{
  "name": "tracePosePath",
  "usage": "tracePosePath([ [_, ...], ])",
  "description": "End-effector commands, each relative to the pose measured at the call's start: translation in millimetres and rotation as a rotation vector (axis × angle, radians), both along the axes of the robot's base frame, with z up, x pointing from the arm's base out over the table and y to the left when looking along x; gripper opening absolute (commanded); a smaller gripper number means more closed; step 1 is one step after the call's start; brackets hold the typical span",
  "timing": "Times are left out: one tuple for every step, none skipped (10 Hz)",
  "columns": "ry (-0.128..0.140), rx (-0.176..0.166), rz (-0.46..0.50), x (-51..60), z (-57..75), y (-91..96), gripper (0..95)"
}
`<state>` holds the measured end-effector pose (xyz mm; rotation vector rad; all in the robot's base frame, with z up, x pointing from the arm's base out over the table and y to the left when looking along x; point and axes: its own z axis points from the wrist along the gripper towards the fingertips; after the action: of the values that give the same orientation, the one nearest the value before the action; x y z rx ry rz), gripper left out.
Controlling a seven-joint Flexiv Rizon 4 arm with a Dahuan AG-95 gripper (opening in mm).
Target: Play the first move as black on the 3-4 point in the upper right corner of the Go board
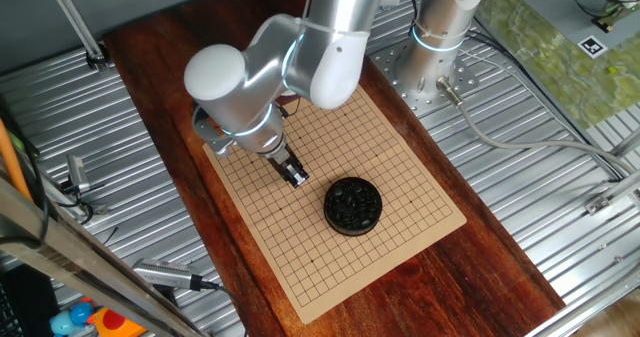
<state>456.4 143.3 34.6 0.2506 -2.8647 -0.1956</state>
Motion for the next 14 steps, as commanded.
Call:
tracePosePath([
  [-0.011, -0.001, -0.002, -1.4, 1.1, -1.6, 0.0],
  [-0.022, -0.006, -0.002, -1.5, 1.3, -2.7, 0.0],
  [-0.033, -0.022, 0.011, -0.9, 1.4, -5.0, 0.0],
  [-0.038, -0.021, 0.02, 1.0, 0.8, -9.4, 0.0],
  [-0.043, -0.014, 0.026, 5.5, -0.3, -17.8, 0.0],
  [-0.046, -0.015, 0.03, 7.9, -1.0, -21.4, 0.0],
  [-0.052, -0.015, 0.032, 8.9, -2.2, -24.9, 0.0],
  [-0.051, -0.015, 0.034, 8.8, -2.4, -27.0, 0.0],
  [-0.051, -0.015, 0.034, 7.9, -1.6, -28.1, 0.0],
  [-0.051, -0.015, 0.035, 7.4, -1.2, -28.7, 0.0],
  [-0.049, -0.015, 0.032, 7.7, -1.5, -29.2, 0.0],
  [-0.049, -0.015, 0.035, 8.1, -2.1, -30.5, 0.0],
  [-0.05, -0.015, 0.037, 8.6, -2.8, -31.6, 0.0],
  [-0.051, -0.015, 0.038, 8.8, -3.0, -32.0, 0.0],
])
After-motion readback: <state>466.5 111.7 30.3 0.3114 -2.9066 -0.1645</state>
